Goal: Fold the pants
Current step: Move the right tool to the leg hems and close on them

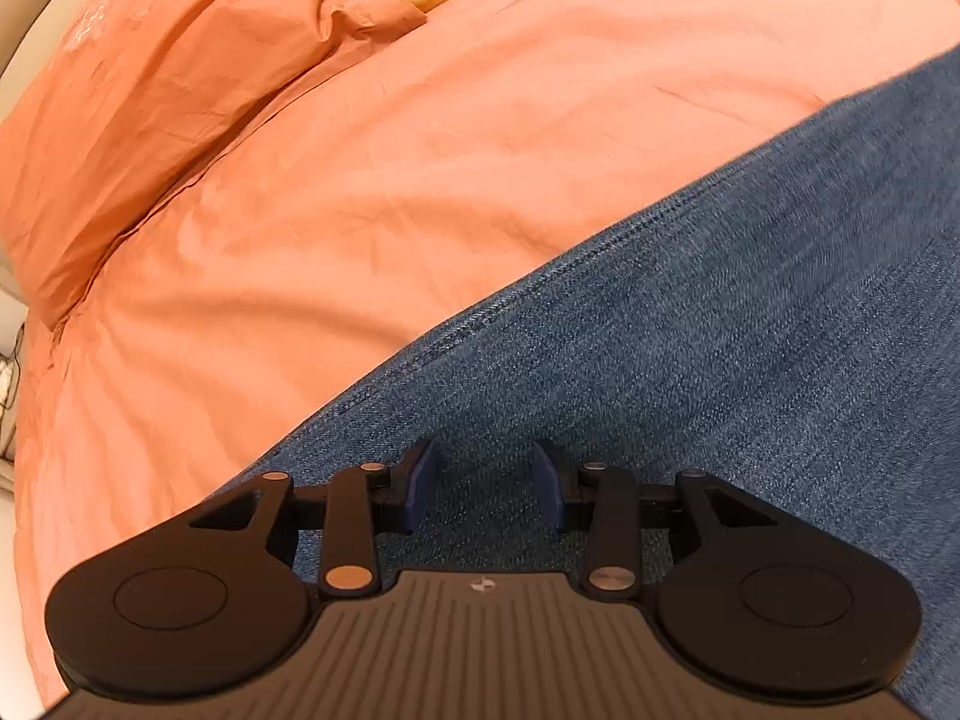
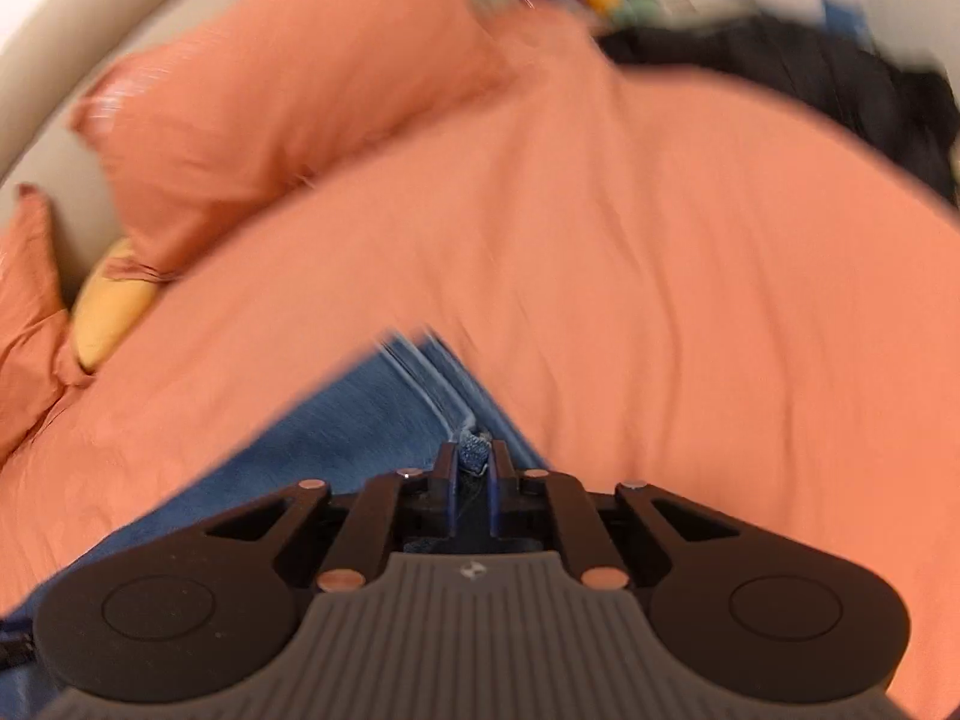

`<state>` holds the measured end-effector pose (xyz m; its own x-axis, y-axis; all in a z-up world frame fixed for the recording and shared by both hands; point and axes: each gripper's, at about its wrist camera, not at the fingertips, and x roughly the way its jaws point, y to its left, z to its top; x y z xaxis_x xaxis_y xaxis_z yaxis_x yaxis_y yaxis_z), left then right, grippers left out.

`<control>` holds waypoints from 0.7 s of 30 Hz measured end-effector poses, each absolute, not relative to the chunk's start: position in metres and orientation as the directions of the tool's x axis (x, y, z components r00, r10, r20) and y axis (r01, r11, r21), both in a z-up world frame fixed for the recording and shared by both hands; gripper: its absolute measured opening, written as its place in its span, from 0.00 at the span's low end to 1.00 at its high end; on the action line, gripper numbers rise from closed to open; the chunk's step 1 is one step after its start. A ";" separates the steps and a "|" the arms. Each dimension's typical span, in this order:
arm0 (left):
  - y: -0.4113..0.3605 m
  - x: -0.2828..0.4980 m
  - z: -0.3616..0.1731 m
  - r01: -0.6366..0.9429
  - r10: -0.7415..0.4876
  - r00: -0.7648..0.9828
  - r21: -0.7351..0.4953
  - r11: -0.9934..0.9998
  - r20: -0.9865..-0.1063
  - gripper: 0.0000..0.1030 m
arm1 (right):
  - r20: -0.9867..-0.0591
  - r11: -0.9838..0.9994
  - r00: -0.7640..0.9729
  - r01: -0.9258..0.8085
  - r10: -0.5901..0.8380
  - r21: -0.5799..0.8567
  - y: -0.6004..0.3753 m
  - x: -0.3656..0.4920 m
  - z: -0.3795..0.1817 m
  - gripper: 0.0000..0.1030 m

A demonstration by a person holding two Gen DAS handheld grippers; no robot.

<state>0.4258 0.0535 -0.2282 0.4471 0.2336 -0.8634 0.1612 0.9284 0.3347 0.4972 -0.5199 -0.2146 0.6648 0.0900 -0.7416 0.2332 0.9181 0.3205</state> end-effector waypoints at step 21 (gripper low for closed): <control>0.062 0.421 -0.218 0.129 0.256 0.496 0.362 0.923 -0.830 0.49 | -0.776 0.988 0.629 0.087 0.044 0.126 -0.479 0.567 -0.216 0.42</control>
<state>0.4208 0.0622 -0.2176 0.4956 0.2563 -0.8299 0.1295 0.9230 0.3624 0.5672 -0.4788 -0.2157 0.6287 0.0440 -0.7764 0.0867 0.9882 0.1262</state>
